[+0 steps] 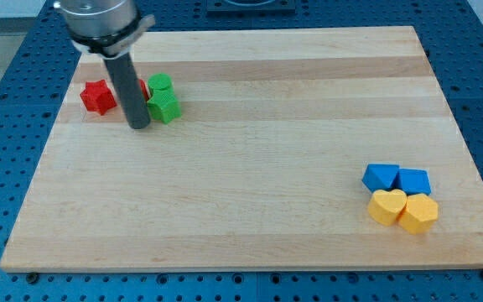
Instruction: Push green star to center
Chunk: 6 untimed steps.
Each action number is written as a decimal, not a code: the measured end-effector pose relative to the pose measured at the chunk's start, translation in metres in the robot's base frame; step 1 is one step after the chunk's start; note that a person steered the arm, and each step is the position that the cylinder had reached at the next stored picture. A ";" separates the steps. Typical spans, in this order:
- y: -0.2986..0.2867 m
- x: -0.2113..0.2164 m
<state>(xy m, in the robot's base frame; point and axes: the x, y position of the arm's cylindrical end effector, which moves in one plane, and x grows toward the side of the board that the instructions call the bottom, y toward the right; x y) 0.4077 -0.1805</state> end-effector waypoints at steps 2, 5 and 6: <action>-0.007 -0.030; 0.111 -0.009; 0.144 -0.012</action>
